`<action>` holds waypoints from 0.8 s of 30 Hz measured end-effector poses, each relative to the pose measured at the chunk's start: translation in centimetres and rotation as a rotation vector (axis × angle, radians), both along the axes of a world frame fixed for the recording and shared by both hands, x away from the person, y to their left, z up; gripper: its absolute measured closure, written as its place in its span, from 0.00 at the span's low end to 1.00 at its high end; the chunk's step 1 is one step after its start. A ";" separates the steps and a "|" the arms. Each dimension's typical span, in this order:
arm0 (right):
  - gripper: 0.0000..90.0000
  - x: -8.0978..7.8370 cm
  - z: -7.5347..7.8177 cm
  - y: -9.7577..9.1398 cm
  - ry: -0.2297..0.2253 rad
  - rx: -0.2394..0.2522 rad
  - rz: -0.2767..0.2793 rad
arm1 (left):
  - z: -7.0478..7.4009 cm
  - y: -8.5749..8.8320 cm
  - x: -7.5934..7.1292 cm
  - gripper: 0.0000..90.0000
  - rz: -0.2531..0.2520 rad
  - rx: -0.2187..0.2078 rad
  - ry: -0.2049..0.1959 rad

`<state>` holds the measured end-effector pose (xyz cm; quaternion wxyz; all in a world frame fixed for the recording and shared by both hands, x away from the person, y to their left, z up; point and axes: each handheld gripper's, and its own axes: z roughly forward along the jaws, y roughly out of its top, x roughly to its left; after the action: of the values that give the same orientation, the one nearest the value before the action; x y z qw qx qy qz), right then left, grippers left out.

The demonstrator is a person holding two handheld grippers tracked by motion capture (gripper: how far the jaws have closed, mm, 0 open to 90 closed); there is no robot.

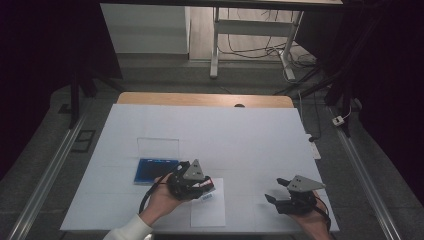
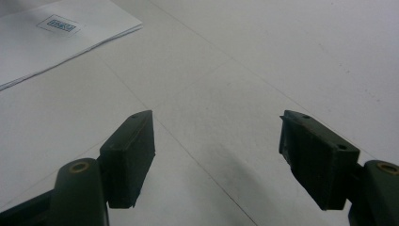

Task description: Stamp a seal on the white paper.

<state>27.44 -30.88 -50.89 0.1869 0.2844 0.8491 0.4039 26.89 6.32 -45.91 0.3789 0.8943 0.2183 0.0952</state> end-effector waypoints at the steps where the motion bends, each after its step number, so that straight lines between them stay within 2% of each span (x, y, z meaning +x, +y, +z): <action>1: 0.30 0.0 0.0 0.0 0.002 0.000 -0.001 | 0.2 0.2 0.0 0.78 0.003 -0.008 -0.001; 3: 0.30 0.0 0.0 0.0 0.004 -0.014 0.001 | 0.5 0.6 0.0 0.78 0.008 -0.020 -0.004; 12: 0.30 0.1 -0.1 0.0 0.007 -0.016 0.003 | 1.8 2.4 0.0 0.78 0.041 -0.075 -0.017; 24: 0.30 0.0 -0.1 0.0 0.003 -0.006 0.005 | 2.7 4.5 0.1 0.78 0.089 -0.099 -0.044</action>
<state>27.48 -30.84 -50.99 0.1854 0.2825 0.8513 0.4013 26.98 10.83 -43.21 0.4227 0.8616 0.2538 0.1207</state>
